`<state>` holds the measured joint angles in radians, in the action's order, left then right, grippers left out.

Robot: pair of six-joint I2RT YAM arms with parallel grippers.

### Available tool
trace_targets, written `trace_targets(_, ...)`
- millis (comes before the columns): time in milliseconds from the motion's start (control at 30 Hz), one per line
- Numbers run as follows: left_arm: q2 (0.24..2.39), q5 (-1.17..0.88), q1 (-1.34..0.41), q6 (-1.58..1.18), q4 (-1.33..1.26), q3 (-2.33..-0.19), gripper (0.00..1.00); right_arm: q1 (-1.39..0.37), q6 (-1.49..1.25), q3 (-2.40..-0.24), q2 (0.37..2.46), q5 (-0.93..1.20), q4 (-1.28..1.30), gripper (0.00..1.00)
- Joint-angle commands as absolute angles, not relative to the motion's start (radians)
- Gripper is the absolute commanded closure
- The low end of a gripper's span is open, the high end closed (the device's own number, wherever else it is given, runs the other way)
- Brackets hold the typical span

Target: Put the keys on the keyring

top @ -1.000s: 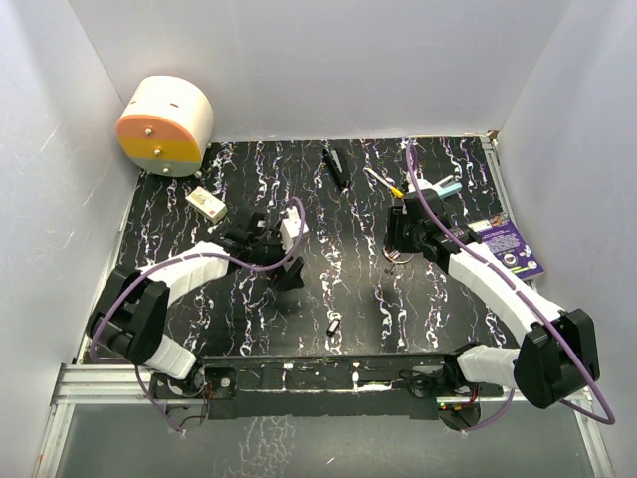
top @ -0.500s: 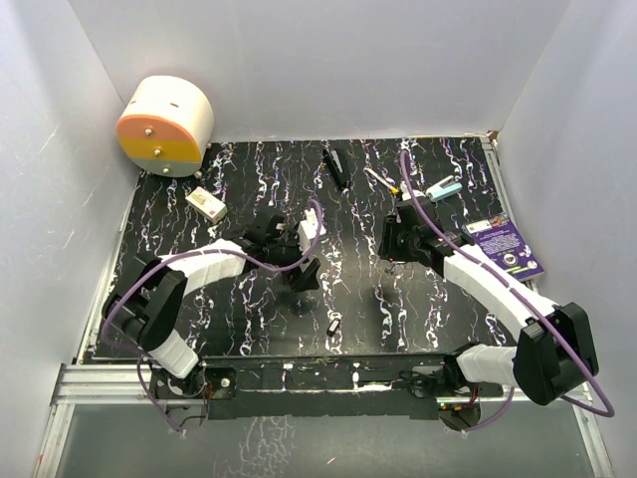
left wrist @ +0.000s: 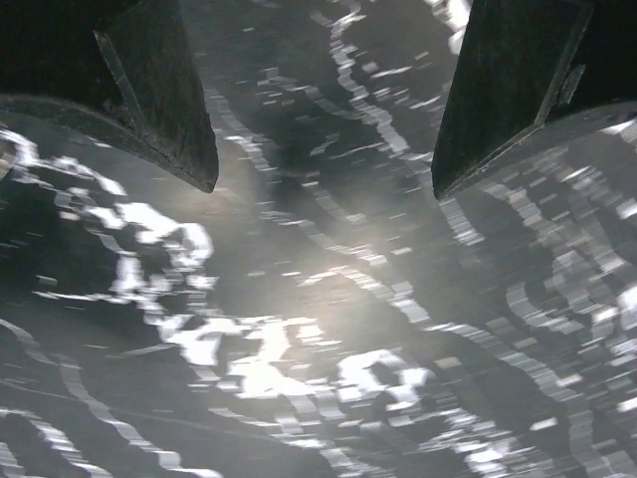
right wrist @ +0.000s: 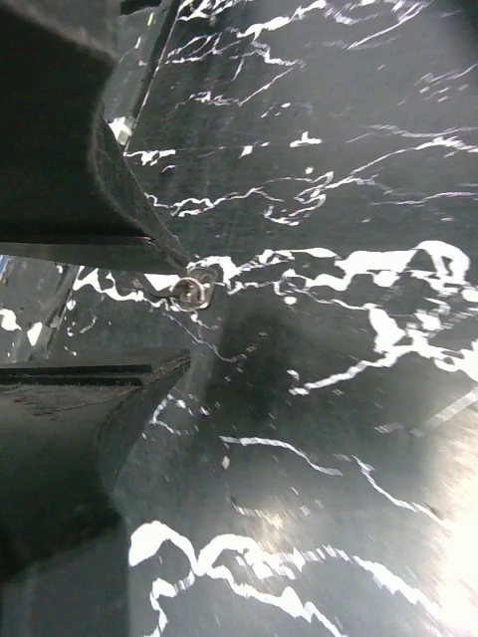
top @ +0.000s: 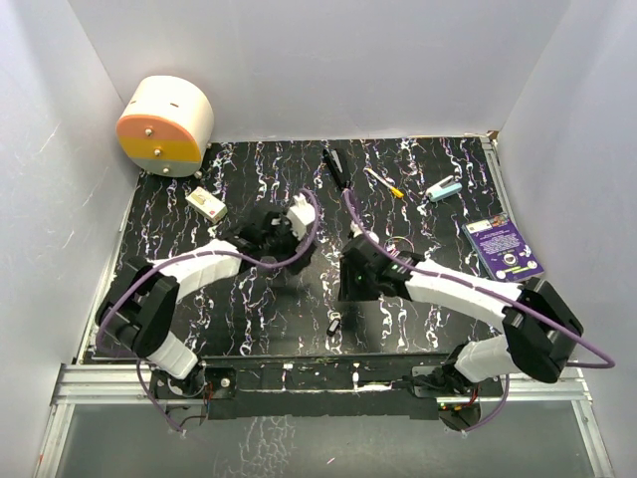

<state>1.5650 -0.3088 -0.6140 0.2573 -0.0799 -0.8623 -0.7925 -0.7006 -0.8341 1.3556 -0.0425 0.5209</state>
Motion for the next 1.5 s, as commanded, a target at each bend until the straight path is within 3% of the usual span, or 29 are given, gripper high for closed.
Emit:
trace_targets(0,1.485,-0.125,-0.498,0.199,-0.103,-0.902,0.13,-0.877,-0.871,-0.824,1.404,-0.082,0.482,0.60)
trace_targets(500,1.408,-0.066,-0.420,0.205,-0.085,-0.838,0.12,-1.040,-0.864,-1.037,1.650,-0.245,0.636,0.64)
trace_targets(600,1.406,-0.065,-0.419,0.208,-0.087,-0.838,0.12,-1.048,-0.861,-1.052,1.673,-0.249,0.653,0.69)
trace_targets(933,1.399,-0.064,-0.417,0.213,-0.081,-0.833,0.12,-1.051,-0.864,-1.028,1.647,-0.281,0.708,0.81)
trace_targets(1033,1.397,-0.062,-0.417,0.213,-0.075,-0.835,0.12,-1.052,-0.863,-1.015,1.633,-0.301,0.707,0.92)
trace_targets(1467,1.375,-0.132,-0.370,0.243,-0.009,-0.888,0.12,-0.992,-0.676,-1.105,1.602,-0.226,0.523,0.92)
